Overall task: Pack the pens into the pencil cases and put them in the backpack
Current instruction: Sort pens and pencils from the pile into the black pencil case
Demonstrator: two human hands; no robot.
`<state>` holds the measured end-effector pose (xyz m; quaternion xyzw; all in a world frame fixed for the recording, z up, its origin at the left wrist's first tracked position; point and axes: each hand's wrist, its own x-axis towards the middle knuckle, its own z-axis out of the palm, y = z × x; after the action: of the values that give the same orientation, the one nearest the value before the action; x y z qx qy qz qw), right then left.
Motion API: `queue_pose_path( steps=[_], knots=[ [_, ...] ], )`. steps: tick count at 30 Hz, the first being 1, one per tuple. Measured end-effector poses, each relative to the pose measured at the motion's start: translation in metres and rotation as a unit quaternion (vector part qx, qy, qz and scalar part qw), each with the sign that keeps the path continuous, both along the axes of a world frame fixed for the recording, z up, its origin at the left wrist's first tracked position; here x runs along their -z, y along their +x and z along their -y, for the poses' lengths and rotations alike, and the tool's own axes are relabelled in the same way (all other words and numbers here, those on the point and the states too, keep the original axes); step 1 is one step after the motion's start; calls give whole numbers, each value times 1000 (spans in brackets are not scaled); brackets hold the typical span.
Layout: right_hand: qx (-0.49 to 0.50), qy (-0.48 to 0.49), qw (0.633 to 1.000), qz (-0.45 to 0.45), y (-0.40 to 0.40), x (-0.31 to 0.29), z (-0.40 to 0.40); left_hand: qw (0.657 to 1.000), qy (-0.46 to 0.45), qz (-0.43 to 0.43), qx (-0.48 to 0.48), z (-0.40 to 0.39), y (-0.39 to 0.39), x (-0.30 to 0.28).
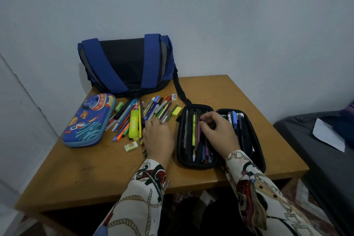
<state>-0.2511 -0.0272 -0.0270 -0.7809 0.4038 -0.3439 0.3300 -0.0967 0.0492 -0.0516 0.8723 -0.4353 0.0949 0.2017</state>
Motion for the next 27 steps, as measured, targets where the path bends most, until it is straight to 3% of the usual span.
queue_pose_path(
  steps=[4,7,18,21,27],
  knots=[
    [-1,-6,1000,3,0,0,-1,999,-39,9,-35,-5,-5,-2],
    [-3,-10,1000,3,0,0,-1,998,-13,14,-53,-11,-8,-2],
    [-5,-12,1000,1,-1,1,-1,999,15,27,15,-17,-12,-3],
    [-4,-11,1000,-1,0,0,-1,999,-26,10,21,-17,-10,-3],
    [1,-8,1000,11,-1,3,2,974,-197,-90,66,-10,-18,-21]
  ],
)
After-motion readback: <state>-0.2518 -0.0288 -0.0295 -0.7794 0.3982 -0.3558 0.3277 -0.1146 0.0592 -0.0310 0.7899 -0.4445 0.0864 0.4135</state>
